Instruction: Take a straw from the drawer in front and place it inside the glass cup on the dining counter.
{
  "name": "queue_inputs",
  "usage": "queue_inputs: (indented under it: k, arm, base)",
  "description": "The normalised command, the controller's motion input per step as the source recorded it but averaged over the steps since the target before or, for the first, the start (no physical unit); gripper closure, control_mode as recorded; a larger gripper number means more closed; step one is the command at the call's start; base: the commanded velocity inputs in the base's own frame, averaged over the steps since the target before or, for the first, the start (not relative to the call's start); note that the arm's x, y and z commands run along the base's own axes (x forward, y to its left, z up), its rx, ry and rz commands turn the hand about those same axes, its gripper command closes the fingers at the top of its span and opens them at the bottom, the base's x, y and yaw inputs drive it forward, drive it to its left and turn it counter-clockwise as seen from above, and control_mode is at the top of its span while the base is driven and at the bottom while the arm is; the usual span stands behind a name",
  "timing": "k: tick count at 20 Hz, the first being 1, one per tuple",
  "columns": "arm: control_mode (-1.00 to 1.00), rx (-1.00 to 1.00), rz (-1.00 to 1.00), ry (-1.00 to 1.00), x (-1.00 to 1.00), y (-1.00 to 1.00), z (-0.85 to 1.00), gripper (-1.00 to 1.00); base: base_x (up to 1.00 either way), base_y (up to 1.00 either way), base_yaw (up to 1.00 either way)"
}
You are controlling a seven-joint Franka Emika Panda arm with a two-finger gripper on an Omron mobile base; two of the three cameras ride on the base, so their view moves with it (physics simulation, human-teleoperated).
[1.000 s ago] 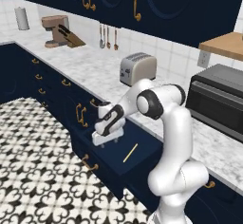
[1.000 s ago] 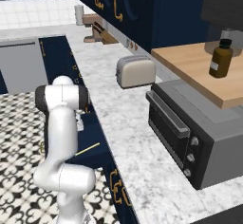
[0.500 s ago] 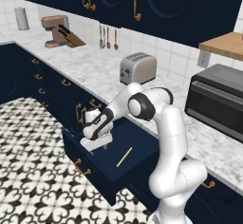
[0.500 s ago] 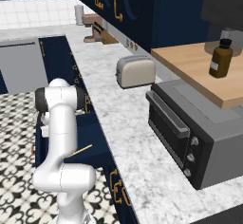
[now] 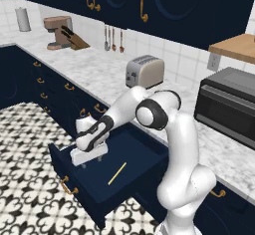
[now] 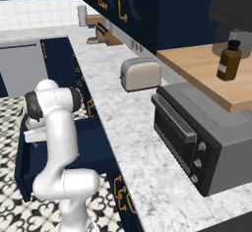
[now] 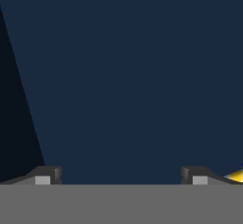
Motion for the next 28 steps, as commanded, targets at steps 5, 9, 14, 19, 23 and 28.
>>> queue_inputs:
  k: [5,9,14,19,23,28]
  arm:
    - [-1.0,-0.01,-0.23,0.0,0.06,-0.77,0.12,-1.0]
    - [-1.0,0.0,-0.17,-0.01,0.04,-0.6,0.0,-1.0]
    - [-1.0,-0.05,-0.09,-0.06,0.0,-0.42,-0.01,-1.0]
    - [-1.0,-0.04,-0.06,-0.03,0.02,-0.28,-0.14,-1.0]
    - [-1.0,-0.01,-0.05,0.0,0.18,-0.18,-0.25,-1.0]
    - [-1.0,0.0,-0.03,0.0,0.05,-0.01,-0.32,-1.0]
  base:
    - [0.0,0.0,0.0]
    - [0.0,0.0,0.0]
    - [0.0,0.0,0.0]
    - [0.0,0.0,0.0]
    - [0.0,0.0,0.0]
    - [0.0,0.0,0.0]
